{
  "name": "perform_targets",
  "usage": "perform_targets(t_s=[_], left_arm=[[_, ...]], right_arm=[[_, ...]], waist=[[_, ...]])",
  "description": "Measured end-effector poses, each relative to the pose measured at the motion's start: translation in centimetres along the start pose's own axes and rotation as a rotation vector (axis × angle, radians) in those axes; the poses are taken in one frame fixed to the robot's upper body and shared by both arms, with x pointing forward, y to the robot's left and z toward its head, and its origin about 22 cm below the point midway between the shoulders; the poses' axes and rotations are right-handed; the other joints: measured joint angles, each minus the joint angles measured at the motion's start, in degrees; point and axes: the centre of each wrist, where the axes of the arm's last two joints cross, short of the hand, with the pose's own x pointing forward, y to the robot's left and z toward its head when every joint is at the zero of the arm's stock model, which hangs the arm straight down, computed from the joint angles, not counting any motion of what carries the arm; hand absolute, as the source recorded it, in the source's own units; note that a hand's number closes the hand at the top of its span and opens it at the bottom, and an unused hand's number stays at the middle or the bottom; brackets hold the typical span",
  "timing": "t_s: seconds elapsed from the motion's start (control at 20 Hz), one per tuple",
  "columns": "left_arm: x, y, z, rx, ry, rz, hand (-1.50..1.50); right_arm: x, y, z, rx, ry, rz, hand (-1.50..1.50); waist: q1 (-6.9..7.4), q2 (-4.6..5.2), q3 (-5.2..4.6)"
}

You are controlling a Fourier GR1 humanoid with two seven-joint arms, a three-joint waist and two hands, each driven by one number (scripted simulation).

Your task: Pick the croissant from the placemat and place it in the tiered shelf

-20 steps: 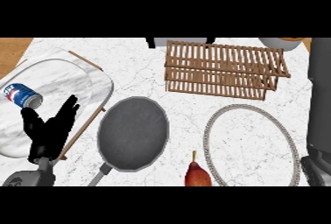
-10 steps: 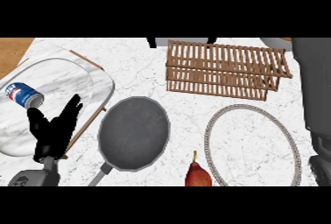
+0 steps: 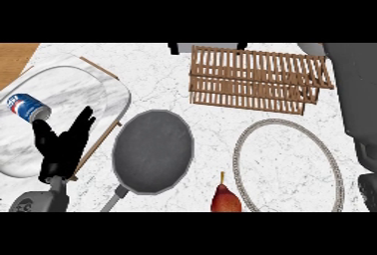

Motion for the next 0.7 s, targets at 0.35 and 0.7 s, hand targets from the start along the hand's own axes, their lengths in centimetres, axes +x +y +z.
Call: perform_targets(t_s=[0.35,0.7], left_arm=[[-0.5,0.4,0.1,-0.002,-0.013,0.002,0.00],[-0.3,0.5,0.3,0.009,-0.004,0.000,0.00]], right_arm=[[0.4,0.1,-0.6,0.005,-0.032,-0.008,1.50],[-0.2,-1.1,-1.3,-0.038,0.019,-0.094,-1.50]], waist=[[-0.28,-0.21,0.06],[-0.29,-0.17,0.01]])
